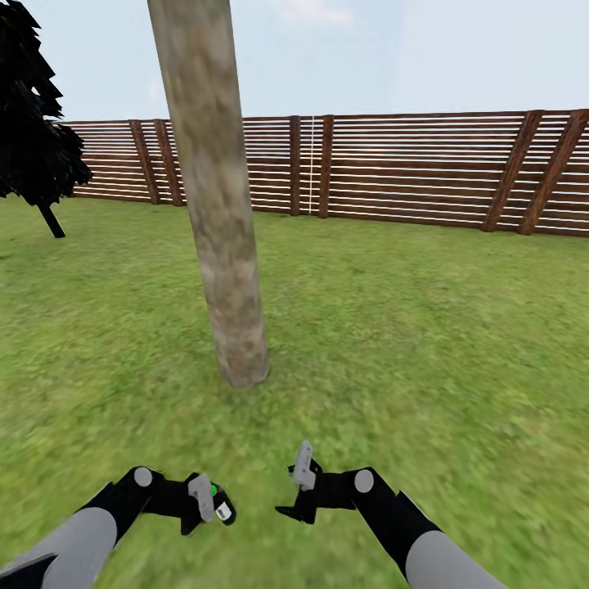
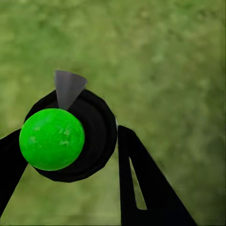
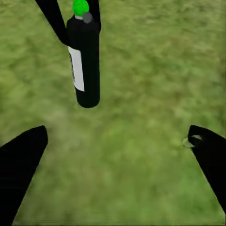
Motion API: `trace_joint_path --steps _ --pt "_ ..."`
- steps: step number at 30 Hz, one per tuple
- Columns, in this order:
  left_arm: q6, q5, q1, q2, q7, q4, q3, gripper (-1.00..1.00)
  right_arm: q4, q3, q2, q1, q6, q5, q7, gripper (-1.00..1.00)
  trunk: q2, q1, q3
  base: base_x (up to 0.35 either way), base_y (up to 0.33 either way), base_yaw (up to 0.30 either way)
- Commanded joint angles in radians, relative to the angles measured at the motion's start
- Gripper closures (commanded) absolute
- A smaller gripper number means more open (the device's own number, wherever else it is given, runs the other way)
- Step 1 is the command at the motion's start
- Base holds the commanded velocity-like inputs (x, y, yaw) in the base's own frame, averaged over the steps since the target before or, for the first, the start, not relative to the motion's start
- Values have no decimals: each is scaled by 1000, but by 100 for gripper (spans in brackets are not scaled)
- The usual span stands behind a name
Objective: In the garden, pick up the pesticide atomizer on the floor and spray pesticide onto both trees until each tree trunk is fully covered.
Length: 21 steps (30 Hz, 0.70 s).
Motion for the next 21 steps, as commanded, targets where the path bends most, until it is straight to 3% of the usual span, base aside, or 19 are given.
trace_joint_path --steps 1,2,4,6,7,8,9,11,12,14,18,19,20,21 --pt "-5 -5 0 22 0 -2 10 100 2 -3 -3 0 -8 11 -4 -100 0 0 -1 0 0 0" --pt "-1 2 0 45 6 -4 19 100 6 -6 -14 0 -10 10 -15 -100 0 0 -1 0 0 0" --pt "6 34 0 73 30 -4 58 100 22 -9 -64 3 -10 6 -87 -100 0 0 -1 0 0 0" --pt "11 108 0 83 104 -4 163 100 97 -35 -116 5 -11 3 -215 -100 0 0 -1 0 0 0" --pt "14 137 0 85 163 -3 228 100 175 -79 -131 5 -14 2 -303 -100 0 0 -1 0 0 0" --pt "32 156 0 84 249 0 298 100 270 -157 -140 6 -24 2 -423 -100 0 0 -1 0 0 0" --pt "52 161 0 81 298 3 326 100 312 -199 -142 6 -37 2 -487 -100 0 0 -1 0 0 0" --pt "158 171 0 74 454 9 379 100 410 -321 -149 7 -96 2 -693 -100 0 0 -1 0 0 0" --pt "210 176 0 70 510 11 390 100 435 -363 -150 7 -119 2 -787 -100 0 0 -1 0 0 0" --pt "281 201 0 53 565 11 401 100 454 -404 -151 15 -148 2 -930 -100 0 0 -1 0 0 0" --pt "382 233 -1 6 585 -2 396 100 461 -441 -159 58 -209 -21 -1015 -100 0 0 -1 0 0 0" --pt "391 233 -3 -1 586 -3 395 100 462 -462 -164 65 -218 -50 -1018 -100 0 0 -1 0 0 0" --pt "404 234 -9 -10 586 -5 393 100 462 -497 -178 77 -231 -144 -1018 -100 0 0 -1 0 0 0" --pt "407 236 -13 -14 585 -5 393 100 462 -505 -186 81 -234 -182 -1017 -100 0 0 -1 32 0 0"
